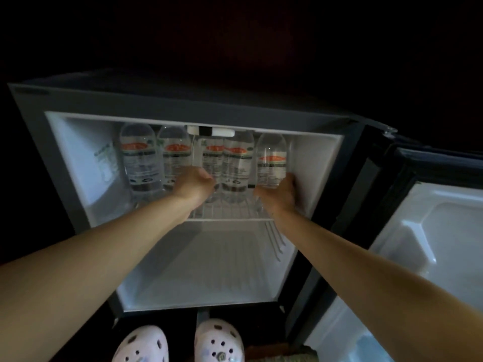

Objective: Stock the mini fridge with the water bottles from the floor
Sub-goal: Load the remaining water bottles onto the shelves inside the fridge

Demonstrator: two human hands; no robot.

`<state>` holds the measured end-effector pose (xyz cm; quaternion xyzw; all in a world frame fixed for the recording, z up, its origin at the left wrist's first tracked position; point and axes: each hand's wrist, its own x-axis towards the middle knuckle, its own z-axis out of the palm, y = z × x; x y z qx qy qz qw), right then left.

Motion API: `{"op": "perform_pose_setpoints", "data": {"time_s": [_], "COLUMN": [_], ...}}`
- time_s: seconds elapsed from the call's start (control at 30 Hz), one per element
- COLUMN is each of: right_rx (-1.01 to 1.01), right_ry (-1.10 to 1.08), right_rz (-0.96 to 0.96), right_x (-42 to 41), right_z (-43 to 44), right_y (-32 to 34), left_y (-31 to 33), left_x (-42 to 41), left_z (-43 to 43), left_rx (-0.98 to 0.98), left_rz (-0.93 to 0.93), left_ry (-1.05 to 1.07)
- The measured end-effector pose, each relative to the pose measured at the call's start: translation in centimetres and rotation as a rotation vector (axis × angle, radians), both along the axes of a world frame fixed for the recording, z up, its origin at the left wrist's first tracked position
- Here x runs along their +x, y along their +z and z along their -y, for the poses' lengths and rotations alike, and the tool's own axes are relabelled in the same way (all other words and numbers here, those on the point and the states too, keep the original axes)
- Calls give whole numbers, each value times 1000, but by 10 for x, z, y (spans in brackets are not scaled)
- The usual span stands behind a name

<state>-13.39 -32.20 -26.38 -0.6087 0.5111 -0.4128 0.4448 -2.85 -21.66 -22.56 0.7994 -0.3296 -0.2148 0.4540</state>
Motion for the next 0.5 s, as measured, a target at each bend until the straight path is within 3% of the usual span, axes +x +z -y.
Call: {"op": "perform_pose_setpoints", "data": {"time_s": [0.2, 0.5], "right_rx": [-24, -72], "right_ry": [50, 221], "right_rz": [78, 137], "right_x": [16, 15], "right_z": [16, 20], "right_y": [-5, -5], "left_y": [-12, -20], "left_x": [0, 8], "left_z": [15, 17], "left_rx": [64, 67], "left_rz": [85, 43], "left_ry": [-26, -1]}}
